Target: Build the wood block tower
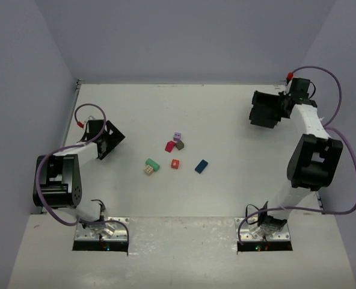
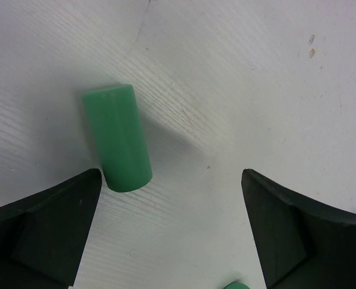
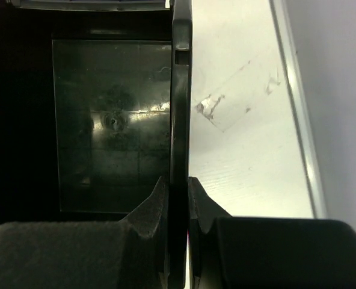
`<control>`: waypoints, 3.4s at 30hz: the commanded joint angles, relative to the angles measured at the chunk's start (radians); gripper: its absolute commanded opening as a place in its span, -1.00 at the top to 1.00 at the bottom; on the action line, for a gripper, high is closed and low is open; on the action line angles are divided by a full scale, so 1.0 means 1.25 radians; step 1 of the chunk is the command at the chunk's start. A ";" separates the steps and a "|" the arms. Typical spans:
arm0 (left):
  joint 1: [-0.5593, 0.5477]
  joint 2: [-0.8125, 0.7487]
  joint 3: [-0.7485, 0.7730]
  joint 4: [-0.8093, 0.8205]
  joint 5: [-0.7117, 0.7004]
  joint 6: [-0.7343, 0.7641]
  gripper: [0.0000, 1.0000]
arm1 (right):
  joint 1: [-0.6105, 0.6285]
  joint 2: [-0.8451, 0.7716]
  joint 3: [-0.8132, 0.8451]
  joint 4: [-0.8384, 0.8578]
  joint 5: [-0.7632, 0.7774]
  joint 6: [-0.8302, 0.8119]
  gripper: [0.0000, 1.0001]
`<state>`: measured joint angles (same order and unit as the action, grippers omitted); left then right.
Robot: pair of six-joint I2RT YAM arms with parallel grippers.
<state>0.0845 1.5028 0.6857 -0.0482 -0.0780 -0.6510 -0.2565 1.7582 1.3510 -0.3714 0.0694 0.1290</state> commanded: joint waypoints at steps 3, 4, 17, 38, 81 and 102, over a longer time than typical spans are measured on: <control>-0.003 -0.024 0.004 0.025 0.014 0.012 -1.00 | -0.033 0.031 0.006 0.097 -0.025 0.129 0.88; -0.003 -0.025 0.005 0.022 0.010 0.011 -1.00 | -0.034 0.036 -0.009 0.114 -0.012 0.136 0.83; -0.003 -0.030 0.040 -0.057 -0.070 -0.022 -1.00 | -0.038 0.068 -0.035 0.124 0.047 0.181 0.09; -0.002 -0.189 0.016 -0.081 -0.132 -0.052 -1.00 | 0.116 -0.562 -0.421 0.263 -0.196 0.158 -0.97; 0.001 -0.157 0.000 -0.080 -0.196 -0.094 -0.98 | 0.443 -0.803 -0.829 0.405 -0.288 0.175 -0.97; -0.304 -0.350 -0.067 -0.186 -0.066 -0.072 -1.00 | 0.442 -0.733 -0.832 0.431 -0.271 0.193 -0.97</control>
<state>-0.2361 1.1382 0.6369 -0.1998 -0.1868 -0.7159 0.2916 0.8354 0.2893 0.1207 -0.2874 0.3630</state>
